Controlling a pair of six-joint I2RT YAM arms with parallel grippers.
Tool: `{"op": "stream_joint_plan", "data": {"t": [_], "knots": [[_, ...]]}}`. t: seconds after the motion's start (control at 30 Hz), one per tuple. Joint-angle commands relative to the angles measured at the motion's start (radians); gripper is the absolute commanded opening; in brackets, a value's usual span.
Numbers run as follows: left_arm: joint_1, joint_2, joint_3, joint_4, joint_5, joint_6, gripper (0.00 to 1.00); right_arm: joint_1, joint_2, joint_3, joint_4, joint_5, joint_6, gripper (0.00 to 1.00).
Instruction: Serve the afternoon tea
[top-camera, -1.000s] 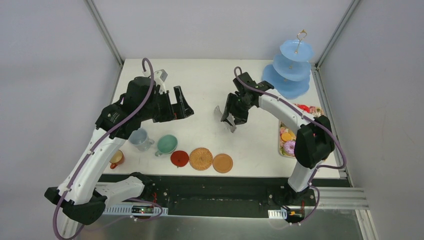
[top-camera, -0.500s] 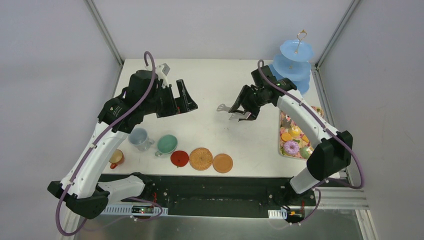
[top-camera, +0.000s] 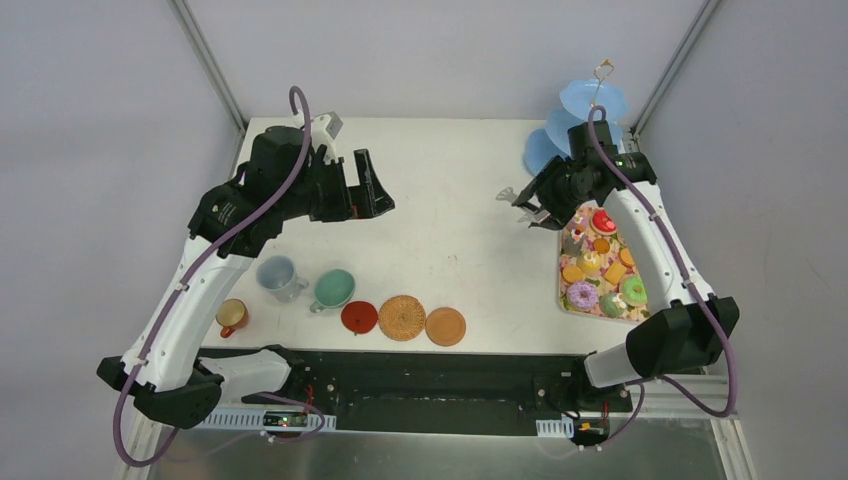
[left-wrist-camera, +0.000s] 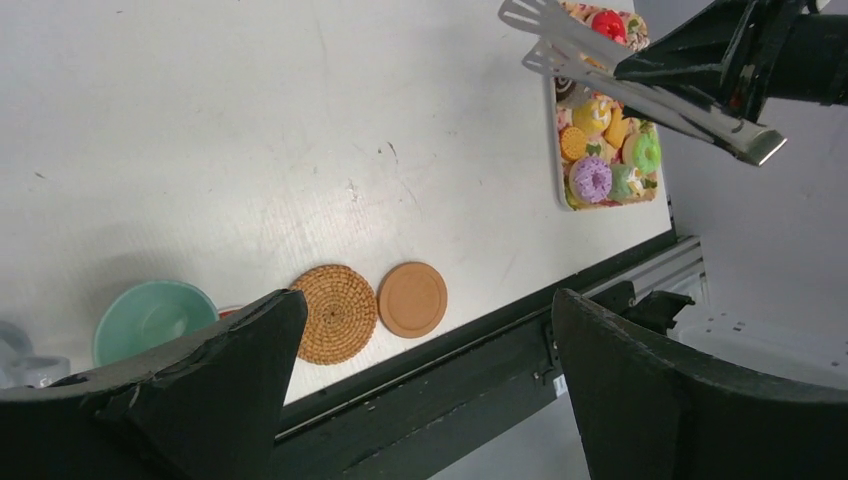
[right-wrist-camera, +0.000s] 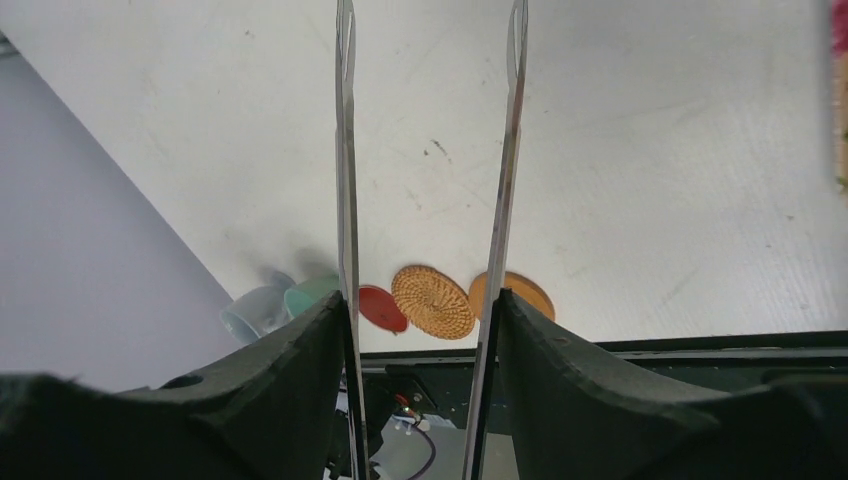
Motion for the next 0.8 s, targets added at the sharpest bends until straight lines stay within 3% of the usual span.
{"op": "stream_joint_plan", "data": {"t": [0.0, 0.47, 0.77], "knots": [[-0.01, -0.003, 0.047, -0.051, 0.013, 0.086, 0.99, -0.049, -0.033, 0.091, -0.141, 0.09, -0.066, 0.58], [-0.037, -0.029, 0.03, -0.061, 0.017, 0.159, 0.99, -0.111, 0.017, 0.25, -0.358, 0.332, -0.265, 0.53], [-0.062, -0.028, 0.04, -0.066, -0.022, 0.189, 0.99, -0.134, 0.025, 0.178, -0.343, 0.378, -0.392, 0.5]]}}
